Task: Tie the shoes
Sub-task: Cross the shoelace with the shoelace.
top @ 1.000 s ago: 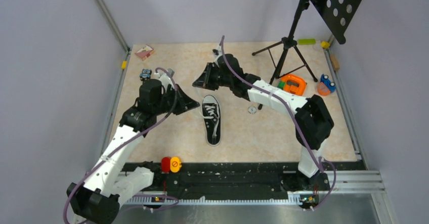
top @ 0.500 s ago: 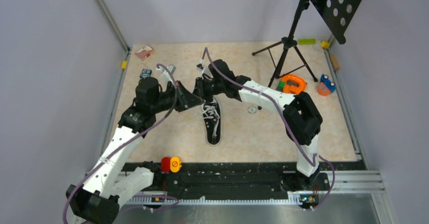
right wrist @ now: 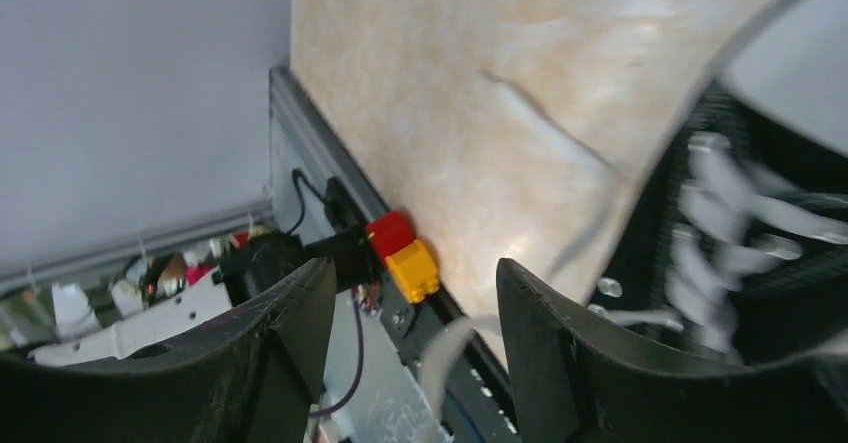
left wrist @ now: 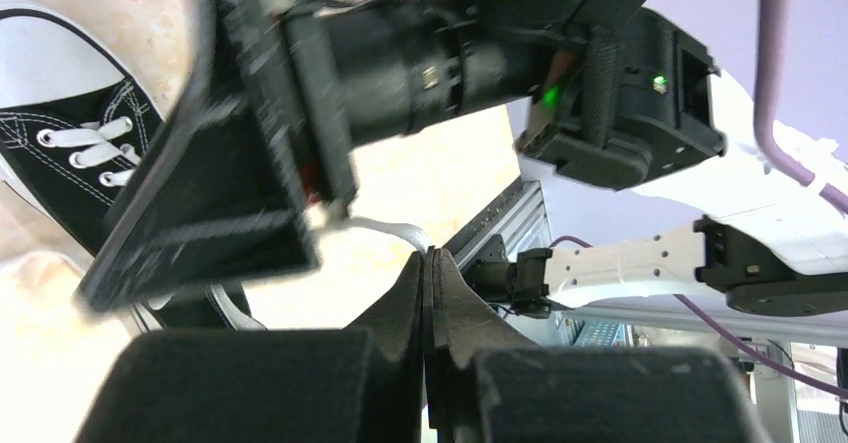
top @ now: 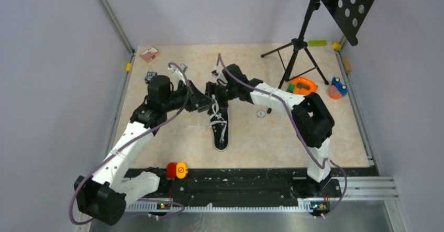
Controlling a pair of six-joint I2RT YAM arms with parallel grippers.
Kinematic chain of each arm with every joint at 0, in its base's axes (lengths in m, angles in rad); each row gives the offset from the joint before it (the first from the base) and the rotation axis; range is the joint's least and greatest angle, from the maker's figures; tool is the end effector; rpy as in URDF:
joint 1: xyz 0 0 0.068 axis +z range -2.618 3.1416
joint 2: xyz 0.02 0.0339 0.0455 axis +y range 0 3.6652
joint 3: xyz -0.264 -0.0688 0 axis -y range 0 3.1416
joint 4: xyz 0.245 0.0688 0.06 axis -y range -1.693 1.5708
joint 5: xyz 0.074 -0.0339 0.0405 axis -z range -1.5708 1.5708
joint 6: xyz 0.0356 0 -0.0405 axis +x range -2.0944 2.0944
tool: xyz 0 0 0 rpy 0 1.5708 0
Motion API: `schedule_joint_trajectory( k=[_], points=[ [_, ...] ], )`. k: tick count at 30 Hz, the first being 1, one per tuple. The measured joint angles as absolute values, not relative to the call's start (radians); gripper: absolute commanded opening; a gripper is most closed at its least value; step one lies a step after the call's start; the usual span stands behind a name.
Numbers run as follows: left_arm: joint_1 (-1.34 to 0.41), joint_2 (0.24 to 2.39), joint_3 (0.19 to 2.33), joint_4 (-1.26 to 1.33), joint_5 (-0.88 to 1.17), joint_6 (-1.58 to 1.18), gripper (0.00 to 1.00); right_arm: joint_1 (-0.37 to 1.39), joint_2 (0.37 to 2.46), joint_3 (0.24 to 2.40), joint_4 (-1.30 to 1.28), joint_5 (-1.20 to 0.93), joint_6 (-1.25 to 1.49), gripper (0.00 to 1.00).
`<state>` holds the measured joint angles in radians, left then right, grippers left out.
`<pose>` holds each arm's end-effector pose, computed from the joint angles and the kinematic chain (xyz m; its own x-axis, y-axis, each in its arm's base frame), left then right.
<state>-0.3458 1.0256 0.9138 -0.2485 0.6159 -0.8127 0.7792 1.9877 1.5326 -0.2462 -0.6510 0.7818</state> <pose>0.2091 -0.0972 0.3352 -0.7983 -0.3424 -0.4955 0.2991 0.4888 -0.8196 0.3061 0.3326 0.2351 -0.9517 -0.1522 -0.2667 -0.3070 0.4902 0.8157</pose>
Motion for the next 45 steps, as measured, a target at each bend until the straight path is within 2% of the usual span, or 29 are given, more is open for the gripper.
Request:
schedule_joint_trajectory(
  k=[8,14,18,25,30,35,45],
  points=[
    [-0.327,1.165,0.920,-0.202,0.590,-0.819,0.00,0.565,1.771,1.353,-0.282,-0.413,0.788,0.57],
    [-0.260,1.342,0.982,-0.163,0.596,-0.829,0.00,0.604,1.525,1.169,-0.231,-0.268,0.773,0.57],
    [-0.222,1.452,1.019,-0.155,0.642,-0.833,0.00,0.678,1.459,1.083,-0.229,-0.161,0.727,0.57],
    [-0.152,1.548,1.023,-0.131,0.703,-0.839,0.00,0.942,1.475,1.081,-0.205,0.019,0.558,0.57],
    [-0.102,1.562,1.023,-0.125,0.736,-0.839,0.00,1.085,1.566,1.089,-0.104,0.098,0.388,0.58],
    [-0.065,1.582,1.023,-0.118,0.770,-0.839,0.00,1.117,1.693,1.097,0.011,0.124,0.255,0.58],
    [-0.019,1.666,1.023,-0.117,0.809,-0.851,0.00,1.122,1.918,1.243,0.121,0.168,0.059,0.60]
  ],
)
